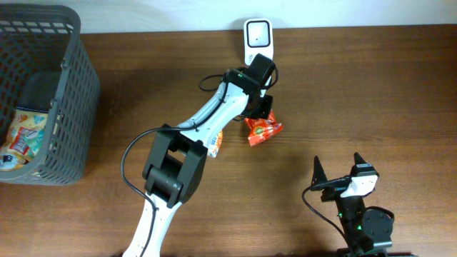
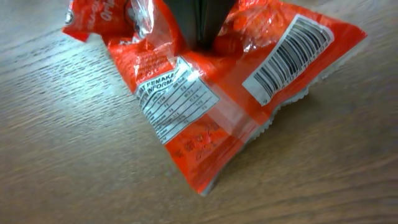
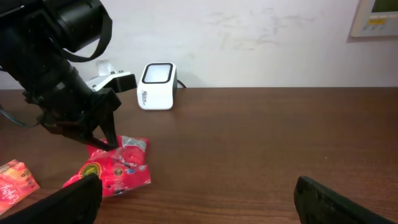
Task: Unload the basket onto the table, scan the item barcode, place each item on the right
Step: 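Carry the red bag to the scanner and hold it under the scanner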
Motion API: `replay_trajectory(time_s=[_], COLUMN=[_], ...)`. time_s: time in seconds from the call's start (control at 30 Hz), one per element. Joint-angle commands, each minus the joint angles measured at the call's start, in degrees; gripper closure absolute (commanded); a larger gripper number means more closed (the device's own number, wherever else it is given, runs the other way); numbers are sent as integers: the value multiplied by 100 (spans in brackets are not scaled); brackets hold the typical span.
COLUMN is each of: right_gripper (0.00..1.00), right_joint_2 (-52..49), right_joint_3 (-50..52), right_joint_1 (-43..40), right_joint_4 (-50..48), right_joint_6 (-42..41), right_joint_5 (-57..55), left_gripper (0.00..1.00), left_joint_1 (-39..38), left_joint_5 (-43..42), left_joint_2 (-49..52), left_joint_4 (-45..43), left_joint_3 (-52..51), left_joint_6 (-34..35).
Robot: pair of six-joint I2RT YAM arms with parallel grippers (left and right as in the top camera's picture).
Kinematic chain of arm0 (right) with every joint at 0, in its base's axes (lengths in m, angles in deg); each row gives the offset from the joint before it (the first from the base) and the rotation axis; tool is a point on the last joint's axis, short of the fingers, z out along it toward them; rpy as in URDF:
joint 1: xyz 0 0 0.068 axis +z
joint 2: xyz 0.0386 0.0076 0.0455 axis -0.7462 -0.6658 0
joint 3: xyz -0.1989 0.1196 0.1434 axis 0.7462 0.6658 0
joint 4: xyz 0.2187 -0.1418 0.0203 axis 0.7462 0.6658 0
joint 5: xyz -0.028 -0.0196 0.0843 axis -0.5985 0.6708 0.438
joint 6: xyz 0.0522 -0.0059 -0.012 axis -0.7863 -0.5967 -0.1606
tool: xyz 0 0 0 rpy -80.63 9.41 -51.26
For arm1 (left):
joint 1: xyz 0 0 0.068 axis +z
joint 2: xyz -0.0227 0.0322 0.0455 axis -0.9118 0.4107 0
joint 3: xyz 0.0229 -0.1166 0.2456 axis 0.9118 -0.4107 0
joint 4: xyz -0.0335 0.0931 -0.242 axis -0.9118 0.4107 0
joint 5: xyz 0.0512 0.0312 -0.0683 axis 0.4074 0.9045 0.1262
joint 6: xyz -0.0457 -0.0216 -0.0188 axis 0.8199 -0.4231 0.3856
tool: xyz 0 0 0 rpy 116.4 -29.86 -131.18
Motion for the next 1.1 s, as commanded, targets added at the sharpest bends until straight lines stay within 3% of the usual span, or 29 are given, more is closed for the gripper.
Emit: replay_trajectory(time_s=[0.0, 0.13, 0.3, 0.6, 0.8, 1.07], right_gripper=[2, 2, 2, 2, 2, 2], right_joint_2=[28, 28, 28, 28, 28, 28], right_joint_3=[35, 35, 35, 35, 35, 35], right_joint_1=[-37, -37, -37, -37, -37, -37], right_joint_4=[26, 26, 26, 26, 26, 26], right_joint_6=[-20, -20, -20, -20, -20, -20], right_joint_5=[-68, -68, -68, -68, -68, -68], left_gripper=[100, 100, 100, 100, 100, 100], left_joint_1=[50, 50, -79, -382, -341, 282], left_joint_5=[229, 188, 129, -63, 787, 861], left_joint_2=[94, 46, 234, 994, 986, 957], left_joint_4=[437, 1147, 1690, 1727, 1956, 3571], left_joint_3=[774, 1502, 1419, 1412, 1650, 4212], left_joint_6=[-24, -22, -2, 144, 144, 142])
